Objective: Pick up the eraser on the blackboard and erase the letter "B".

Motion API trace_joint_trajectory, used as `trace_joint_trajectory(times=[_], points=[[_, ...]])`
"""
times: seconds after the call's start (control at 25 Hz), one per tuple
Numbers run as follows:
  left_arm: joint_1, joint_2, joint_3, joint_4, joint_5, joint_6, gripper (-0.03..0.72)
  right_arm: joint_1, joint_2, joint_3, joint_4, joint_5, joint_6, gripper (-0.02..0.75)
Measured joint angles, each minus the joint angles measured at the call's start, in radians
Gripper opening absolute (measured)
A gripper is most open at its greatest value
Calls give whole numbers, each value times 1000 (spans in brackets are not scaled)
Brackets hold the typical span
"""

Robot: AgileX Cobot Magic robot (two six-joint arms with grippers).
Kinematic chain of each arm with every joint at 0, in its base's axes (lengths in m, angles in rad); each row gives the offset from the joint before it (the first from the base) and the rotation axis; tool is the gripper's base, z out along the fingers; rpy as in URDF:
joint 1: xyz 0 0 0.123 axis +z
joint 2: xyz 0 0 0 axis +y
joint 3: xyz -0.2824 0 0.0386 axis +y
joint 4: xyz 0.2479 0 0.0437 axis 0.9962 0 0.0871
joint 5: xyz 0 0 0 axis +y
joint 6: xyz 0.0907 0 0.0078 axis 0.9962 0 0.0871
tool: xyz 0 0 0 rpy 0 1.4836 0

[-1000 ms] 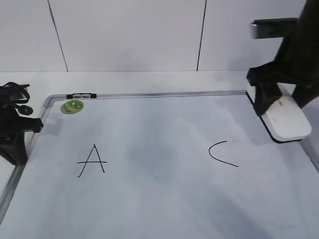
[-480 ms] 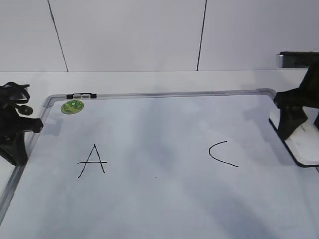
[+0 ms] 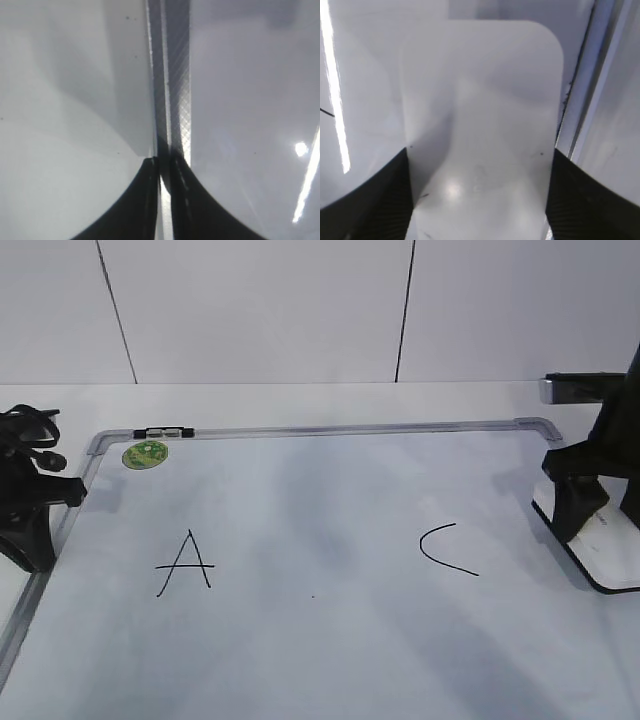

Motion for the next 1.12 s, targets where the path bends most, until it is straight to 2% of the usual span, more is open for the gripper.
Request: trace_joint_trajectory(times=[0.48, 1.12], points=[[0, 0, 0, 0, 1, 0, 40, -8, 2, 0, -41, -97, 26, 523], [0, 0, 0, 0, 2, 0, 40, -8, 78, 0, -75, -116, 119, 523]])
